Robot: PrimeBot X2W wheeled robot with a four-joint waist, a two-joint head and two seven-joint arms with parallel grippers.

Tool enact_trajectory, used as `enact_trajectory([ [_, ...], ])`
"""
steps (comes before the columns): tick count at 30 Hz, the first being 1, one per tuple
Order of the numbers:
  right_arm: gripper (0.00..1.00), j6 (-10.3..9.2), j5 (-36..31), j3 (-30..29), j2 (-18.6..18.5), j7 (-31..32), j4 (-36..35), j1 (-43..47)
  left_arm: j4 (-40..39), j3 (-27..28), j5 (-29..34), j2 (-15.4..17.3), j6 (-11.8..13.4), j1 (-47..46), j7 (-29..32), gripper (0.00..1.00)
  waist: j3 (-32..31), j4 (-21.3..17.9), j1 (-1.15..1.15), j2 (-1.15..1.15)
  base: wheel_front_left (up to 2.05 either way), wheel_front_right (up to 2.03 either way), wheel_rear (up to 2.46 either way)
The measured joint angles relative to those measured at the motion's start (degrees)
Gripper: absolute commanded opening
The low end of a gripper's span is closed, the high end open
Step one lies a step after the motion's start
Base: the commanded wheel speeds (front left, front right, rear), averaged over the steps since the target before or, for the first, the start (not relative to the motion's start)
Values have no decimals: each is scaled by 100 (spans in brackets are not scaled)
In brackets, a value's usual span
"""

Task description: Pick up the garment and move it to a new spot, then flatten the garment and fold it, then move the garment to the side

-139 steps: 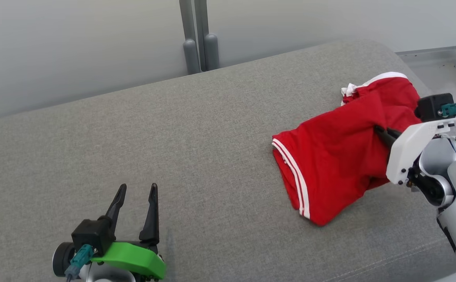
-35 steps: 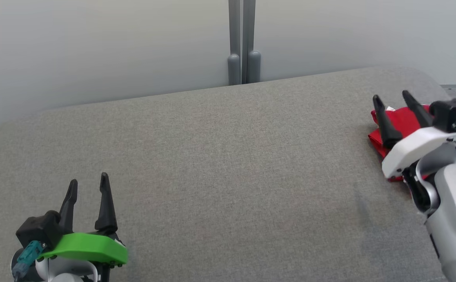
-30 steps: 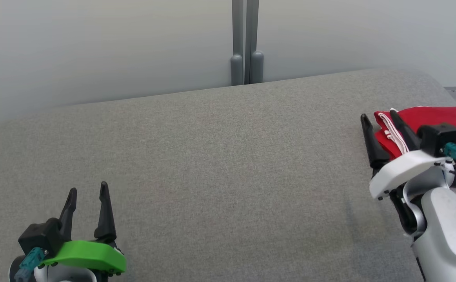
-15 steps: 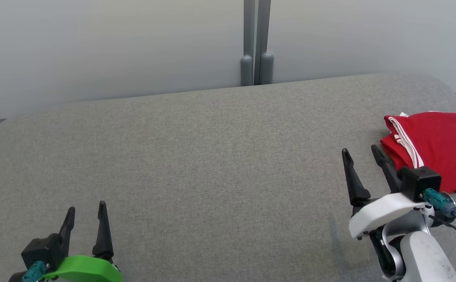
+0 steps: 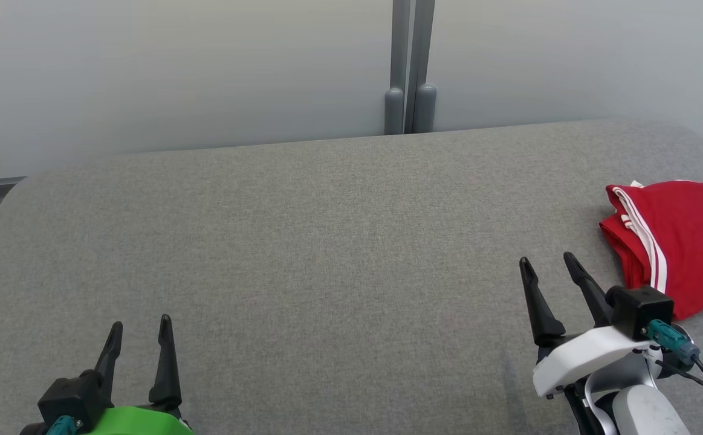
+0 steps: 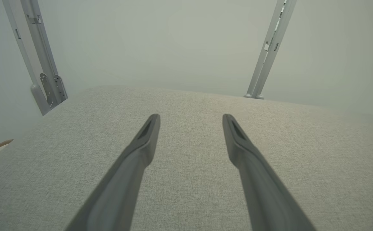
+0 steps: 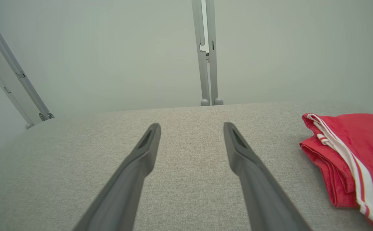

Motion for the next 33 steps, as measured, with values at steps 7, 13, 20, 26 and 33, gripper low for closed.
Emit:
enact_trajectory([
  [7, 100, 0, 46, 37, 0, 0, -19, 20, -80, 59, 101, -89, -104, 10, 0, 100, 1, 21, 0, 0, 0, 0, 0],
  [13, 100, 0, 48, 57, 0, -2, -1, 28, -59, 97, 129, -155, -154, 11, 0, 100, -18, 20, 0, 0, 0, 0, 0],
  [20, 100, 0, 47, 87, 0, 1, 2, 62, -3, 124, 166, -197, -183, 13, 0, 100, -41, 15, 0, 0, 0, 0, 0],
  [26, 100, 0, 56, 99, 0, 1, 12, 88, 42, 151, 204, -227, -182, 29, 0, 100, -54, 21, 0, 0, 0, 0, 0],
  [33, 0, 1, 97, 134, 12, 5, 142, 168, 216, 101, 192, -309, -193, 63, 26, 0, -65, 26, 0, 0, 0, 0, 0],
])
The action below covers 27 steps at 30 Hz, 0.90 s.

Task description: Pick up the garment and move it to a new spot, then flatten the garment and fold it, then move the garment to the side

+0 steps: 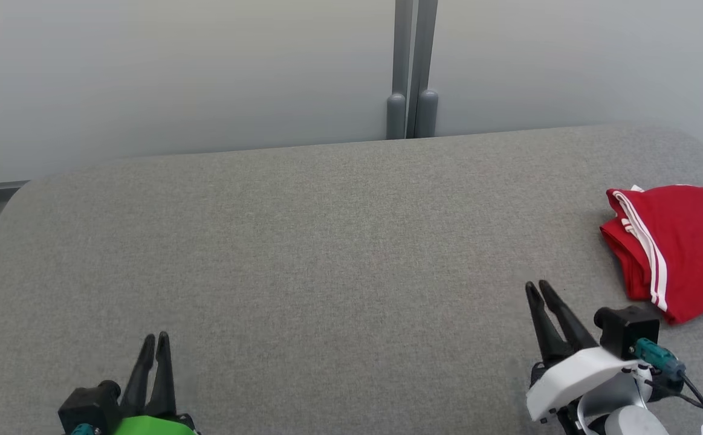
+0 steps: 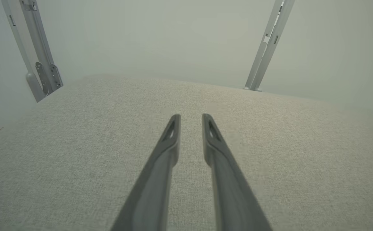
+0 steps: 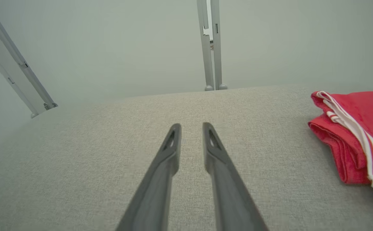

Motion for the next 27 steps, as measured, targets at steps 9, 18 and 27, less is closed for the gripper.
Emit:
enact_trajectory([
  [9, 0, 0, 563, -70, 13, 107, 242, 182, 231, 42, -453, -189, -105, 76, 121, 0, 13, 1, 0, 0, 0, 0, 0],
  [18, 0, 0, 1489, -231, 5, 264, 292, 151, 305, 258, -1159, -345, -294, 1, 308, 0, 34, 3, 0, 0, 0, 0, 0],
  [27, 0, -1, 2330, -383, -5, 423, 336, 62, 360, 454, -1774, -479, -471, -135, 486, 0, 54, 5, 0, 0, 0, 0, 0],
])
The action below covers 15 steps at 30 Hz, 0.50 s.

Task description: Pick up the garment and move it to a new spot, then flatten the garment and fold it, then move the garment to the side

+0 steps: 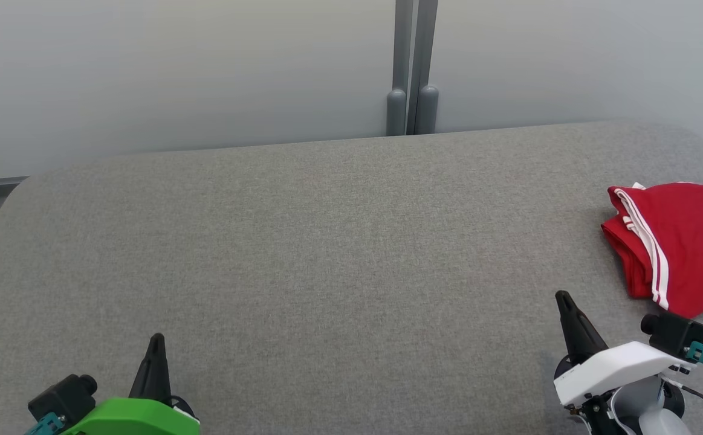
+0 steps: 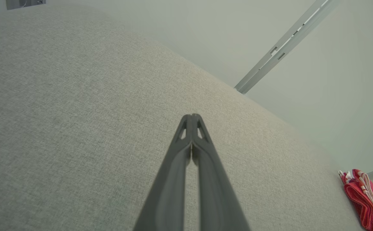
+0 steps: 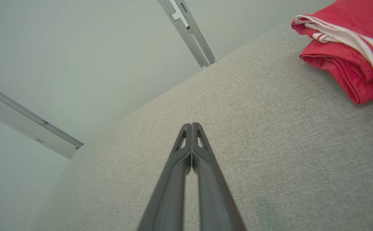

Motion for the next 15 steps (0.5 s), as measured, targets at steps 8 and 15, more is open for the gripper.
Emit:
enact_trajectory([
  [8, 0, 0, 671, -129, -11, 129, 41, -35, 29, 167, -515, -90, -113, -97, 130, 0, 18, 2, 0, 0, 0, 0, 0],
  [15, 0, 0, 1204, -232, -16, 231, 73, -102, 58, 303, -923, -189, -250, -173, 254, 0, 34, 4, 0, 0, 0, 0, 0],
])
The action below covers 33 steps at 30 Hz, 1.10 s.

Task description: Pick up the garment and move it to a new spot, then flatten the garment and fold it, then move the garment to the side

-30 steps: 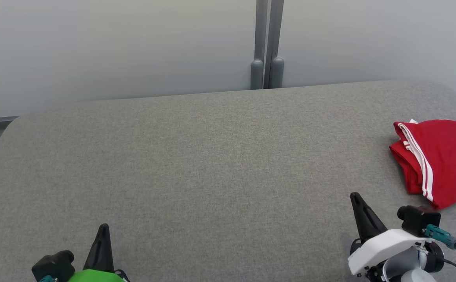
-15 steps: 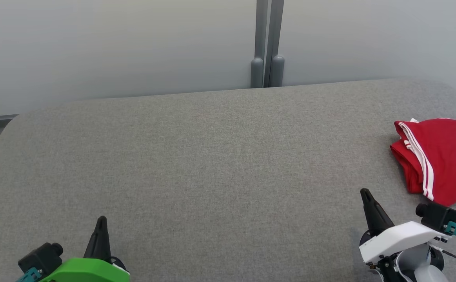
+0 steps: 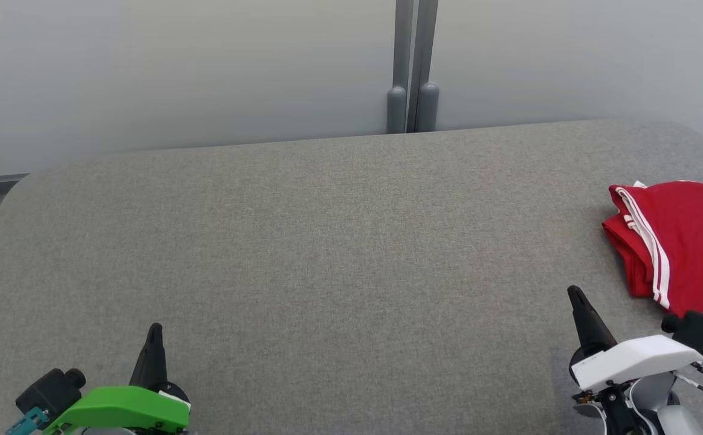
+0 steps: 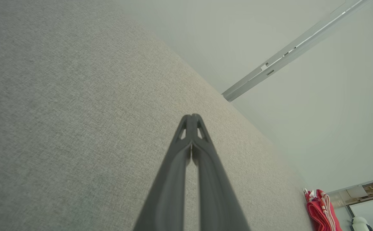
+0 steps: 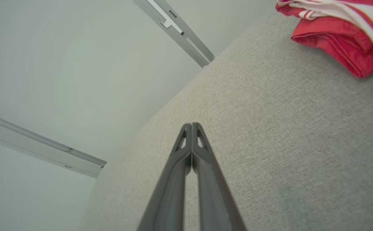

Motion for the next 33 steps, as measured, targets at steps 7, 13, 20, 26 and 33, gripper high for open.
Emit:
enact_trajectory([
  [7, 0, -1, 511, -101, -3, 102, 23, -33, 29, 122, -385, -73, -103, -80, 108, 0, 16, 1, 0, 0, 0, 0, 0],
  [13, 0, -3, 910, -179, -3, 177, 46, -70, 49, 221, -695, -147, -193, -147, 187, 0, 30, 3, 0, 0, 0, 0, 0],
  [20, 0, -3, 1338, -269, -7, 259, 68, -137, 71, 332, -1036, -212, -281, -197, 278, 0, 45, 5, 0, 0, 0, 0, 0],
  [26, 0, -3, 1755, -353, -8, 354, 94, -149, 86, 428, -1355, -277, -360, -285, 371, 0, 61, 6, 0, 0, 0, 0, 0],
  [33, 0, -3, 2085, -424, -9, 411, 112, -193, 105, 519, -1633, -342, -441, -335, 438, 0, 75, 8, 0, 0, 0, 0, 0],
])
